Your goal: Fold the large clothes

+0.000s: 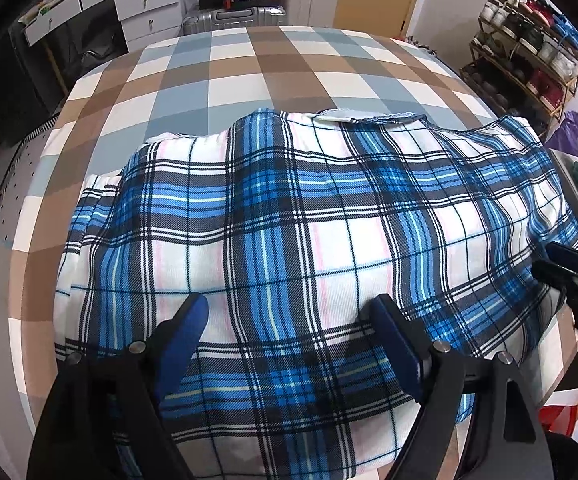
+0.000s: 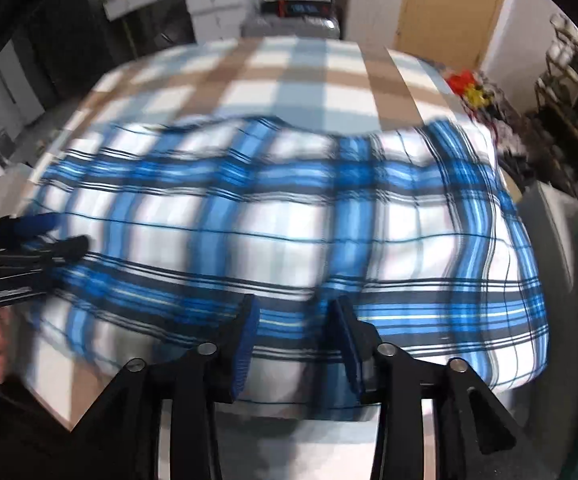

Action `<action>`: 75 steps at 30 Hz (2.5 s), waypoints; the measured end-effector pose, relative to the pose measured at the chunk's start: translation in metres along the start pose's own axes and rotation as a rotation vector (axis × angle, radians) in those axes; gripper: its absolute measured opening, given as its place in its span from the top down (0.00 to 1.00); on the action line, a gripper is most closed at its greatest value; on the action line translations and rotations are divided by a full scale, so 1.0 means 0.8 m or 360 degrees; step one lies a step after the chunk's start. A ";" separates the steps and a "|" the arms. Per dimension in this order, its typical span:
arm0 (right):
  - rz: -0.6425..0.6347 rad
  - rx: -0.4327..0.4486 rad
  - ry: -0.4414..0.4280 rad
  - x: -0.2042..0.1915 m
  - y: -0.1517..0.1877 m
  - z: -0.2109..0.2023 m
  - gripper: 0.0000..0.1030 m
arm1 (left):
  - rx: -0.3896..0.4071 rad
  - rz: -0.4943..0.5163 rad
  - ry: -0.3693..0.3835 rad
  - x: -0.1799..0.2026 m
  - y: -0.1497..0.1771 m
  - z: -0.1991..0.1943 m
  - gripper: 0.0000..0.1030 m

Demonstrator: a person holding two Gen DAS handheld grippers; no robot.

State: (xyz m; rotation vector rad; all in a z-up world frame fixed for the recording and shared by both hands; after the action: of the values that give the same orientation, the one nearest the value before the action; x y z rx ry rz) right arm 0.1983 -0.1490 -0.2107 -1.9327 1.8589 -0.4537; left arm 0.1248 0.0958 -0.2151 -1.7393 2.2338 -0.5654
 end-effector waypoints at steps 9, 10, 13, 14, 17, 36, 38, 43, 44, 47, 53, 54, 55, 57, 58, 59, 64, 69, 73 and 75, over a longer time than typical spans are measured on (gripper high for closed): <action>-0.0299 0.0055 -0.0038 -0.110 0.042 0.028 0.64 | 0.0021 0.0025 0.0015 0.002 0.002 -0.001 0.21; -0.0291 0.0105 -0.0038 -0.110 0.040 0.029 0.63 | 0.0021 0.0027 0.0013 0.002 0.002 -0.001 0.21; -0.0217 0.0096 -0.0060 -0.104 0.039 0.028 0.63 | 0.0022 0.0058 -0.0020 0.005 0.004 -0.001 0.21; -0.0197 0.0105 -0.0081 -0.104 0.038 0.024 0.63 | 0.0021 0.0068 -0.0030 0.005 0.004 -0.001 0.21; -0.0145 0.0163 -0.0193 -0.104 0.039 0.012 0.63 | 0.0016 0.0058 -0.0028 0.005 0.003 -0.001 0.21; 0.1221 0.0121 -0.0608 0.167 0.079 -0.037 0.25 | 0.0246 0.0060 0.0386 0.098 -0.026 -0.064 0.21; 0.1325 0.0071 -0.0627 0.180 0.085 -0.022 0.25 | 0.0230 0.0132 0.0424 0.128 -0.030 -0.057 0.21; 0.1399 0.0079 -0.0696 0.188 0.077 -0.003 0.21 | 0.0140 0.0245 0.0384 0.179 -0.041 -0.018 0.21; 0.1405 0.0081 -0.0710 0.188 0.072 0.000 0.20 | 0.0117 0.0250 0.0371 0.183 -0.043 -0.009 0.21; 0.1451 0.0129 -0.0732 0.191 0.063 0.004 0.10 | -0.0030 0.0222 0.0338 0.179 -0.038 0.024 0.21; 0.1444 0.0246 -0.0729 0.189 0.045 0.006 0.03 | -0.0055 0.0281 0.0260 0.181 -0.032 0.037 0.21; 0.1442 0.0292 -0.0770 0.187 0.040 0.001 0.03 | -0.0050 0.0297 0.0253 0.182 -0.031 0.037 0.21; 0.1437 0.0344 -0.0800 0.187 0.035 -0.006 0.04 | -0.0046 0.0311 0.0250 0.182 -0.031 0.037 0.21; 0.1349 0.0507 -0.0906 0.178 0.024 -0.030 0.04 | -0.0040 0.0320 0.0248 0.182 -0.030 0.036 0.21; 0.1277 0.0566 -0.0939 0.171 0.019 -0.040 0.04 | -0.0038 0.0325 0.0246 0.182 -0.030 0.036 0.21; 0.1196 0.0615 -0.0932 0.164 0.015 -0.049 0.04 | -0.0037 0.0328 0.0246 0.181 -0.031 0.035 0.21; 0.1332 0.0372 -0.0691 0.177 0.039 -0.003 0.15 | -0.0027 0.0342 0.0242 0.183 -0.029 0.035 0.21; 0.1400 0.0276 -0.0513 0.205 0.046 0.011 0.34 | -0.0030 0.0342 0.0255 0.182 -0.029 0.034 0.21; 0.1364 0.0250 -0.0456 0.214 0.047 0.017 0.41 | -0.0030 0.0340 0.0254 0.182 -0.028 0.033 0.21; 0.1310 0.0248 -0.0418 0.213 0.048 0.016 0.55 | -0.0030 0.0342 0.0250 0.183 -0.028 0.033 0.21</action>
State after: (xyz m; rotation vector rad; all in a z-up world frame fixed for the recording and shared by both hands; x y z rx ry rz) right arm 0.1812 -0.3186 -0.2501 -0.9333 2.1404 -0.0670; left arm 0.1182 -0.0544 -0.2231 -1.4831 2.5000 -0.6536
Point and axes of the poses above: each gripper's, at about its wrist camera, not at the fingertips, and z roughly the way its jaws point, x to its right, y to its underside, the point moved 8 cm from there along z, roughly the way its jaws point, and after that the axes turned 5 degrees about z, right-handed, at the moved point
